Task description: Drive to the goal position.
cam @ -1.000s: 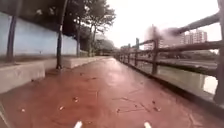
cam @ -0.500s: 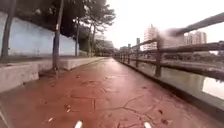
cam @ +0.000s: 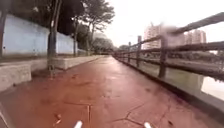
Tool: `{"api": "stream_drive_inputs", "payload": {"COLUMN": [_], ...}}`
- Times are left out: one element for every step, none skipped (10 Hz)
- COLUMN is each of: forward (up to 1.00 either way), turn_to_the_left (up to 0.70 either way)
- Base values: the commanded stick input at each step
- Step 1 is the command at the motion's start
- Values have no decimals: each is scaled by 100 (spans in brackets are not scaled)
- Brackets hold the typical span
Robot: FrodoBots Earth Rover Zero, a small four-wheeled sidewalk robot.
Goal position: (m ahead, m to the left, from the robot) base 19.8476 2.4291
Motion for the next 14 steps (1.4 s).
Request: {"api": "stream_drive_inputs", "payload": {"forward": [50,50,50,50,50,50,50,50,50,50,50,50,50,50], "turn_to_the_left": [0,0,0,0,0,0,0,0,0,0,0,0,0,0]}}
